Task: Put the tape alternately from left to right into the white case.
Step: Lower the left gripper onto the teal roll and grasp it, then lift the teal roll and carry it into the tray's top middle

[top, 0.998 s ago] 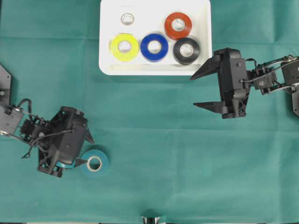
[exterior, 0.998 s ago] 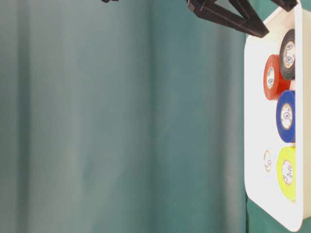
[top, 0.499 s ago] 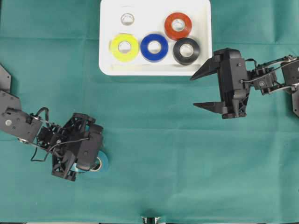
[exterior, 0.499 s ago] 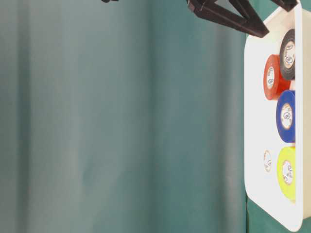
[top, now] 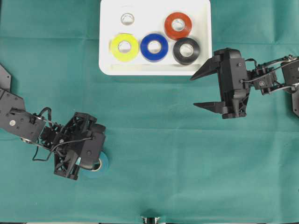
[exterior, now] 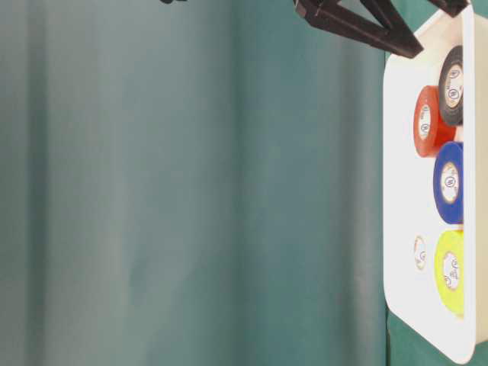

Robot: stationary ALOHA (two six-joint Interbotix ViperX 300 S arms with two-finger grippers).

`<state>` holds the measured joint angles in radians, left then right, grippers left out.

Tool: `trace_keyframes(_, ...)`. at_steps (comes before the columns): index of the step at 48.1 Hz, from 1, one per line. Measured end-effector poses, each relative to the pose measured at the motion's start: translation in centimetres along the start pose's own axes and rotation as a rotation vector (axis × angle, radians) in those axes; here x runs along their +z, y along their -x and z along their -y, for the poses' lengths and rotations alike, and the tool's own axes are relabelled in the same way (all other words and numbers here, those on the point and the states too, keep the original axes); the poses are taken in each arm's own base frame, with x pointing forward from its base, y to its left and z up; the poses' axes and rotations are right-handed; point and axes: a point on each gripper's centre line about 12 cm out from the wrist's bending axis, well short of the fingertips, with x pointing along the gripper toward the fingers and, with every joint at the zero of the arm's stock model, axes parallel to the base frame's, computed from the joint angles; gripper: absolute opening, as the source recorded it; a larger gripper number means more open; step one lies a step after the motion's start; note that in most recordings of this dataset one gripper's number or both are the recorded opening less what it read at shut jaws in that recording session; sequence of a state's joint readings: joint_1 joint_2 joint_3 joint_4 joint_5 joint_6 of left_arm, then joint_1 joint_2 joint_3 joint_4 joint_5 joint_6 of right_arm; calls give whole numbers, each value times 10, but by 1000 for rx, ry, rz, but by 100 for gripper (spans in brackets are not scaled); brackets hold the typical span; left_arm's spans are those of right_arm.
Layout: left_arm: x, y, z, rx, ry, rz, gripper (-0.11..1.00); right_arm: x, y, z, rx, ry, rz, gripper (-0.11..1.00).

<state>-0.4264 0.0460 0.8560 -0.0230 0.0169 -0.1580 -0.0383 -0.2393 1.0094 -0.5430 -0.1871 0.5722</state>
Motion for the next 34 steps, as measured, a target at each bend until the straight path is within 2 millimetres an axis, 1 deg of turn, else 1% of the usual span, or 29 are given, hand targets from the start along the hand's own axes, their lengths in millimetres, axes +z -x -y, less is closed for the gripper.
trace_keyframes(25,2,1,0,0,7,2,24,-1,0,0,0,-2,-2,83)
trace_keyframes(34,14,13,2,-2,7,7,24,-2,1,0,0,-2,-3,83)
